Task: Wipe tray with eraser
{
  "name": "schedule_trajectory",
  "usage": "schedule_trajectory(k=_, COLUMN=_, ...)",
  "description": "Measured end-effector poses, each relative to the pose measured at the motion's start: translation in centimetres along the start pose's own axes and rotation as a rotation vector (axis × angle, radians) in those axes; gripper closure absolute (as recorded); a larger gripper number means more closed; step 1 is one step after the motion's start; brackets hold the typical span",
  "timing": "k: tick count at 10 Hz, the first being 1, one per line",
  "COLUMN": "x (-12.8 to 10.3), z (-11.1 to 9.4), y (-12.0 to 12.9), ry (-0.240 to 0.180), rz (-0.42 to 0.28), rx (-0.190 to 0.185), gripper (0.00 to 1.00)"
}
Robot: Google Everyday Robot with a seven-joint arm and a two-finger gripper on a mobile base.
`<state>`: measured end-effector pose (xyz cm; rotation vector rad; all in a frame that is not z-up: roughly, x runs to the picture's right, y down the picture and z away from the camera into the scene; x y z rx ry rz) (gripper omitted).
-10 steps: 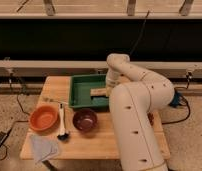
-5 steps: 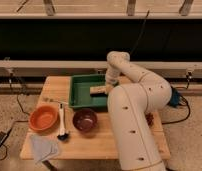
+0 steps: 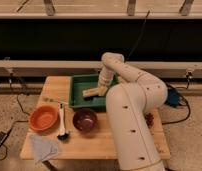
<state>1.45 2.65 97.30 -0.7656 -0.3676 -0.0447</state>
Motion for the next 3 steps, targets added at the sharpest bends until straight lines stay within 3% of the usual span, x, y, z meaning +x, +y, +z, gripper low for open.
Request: schedule_trajectory(k=3, x=0.15, z=-0.05, y=0.35, ry=-0.015, rz=-0.017, rx=-0.007, gripper=0.93)
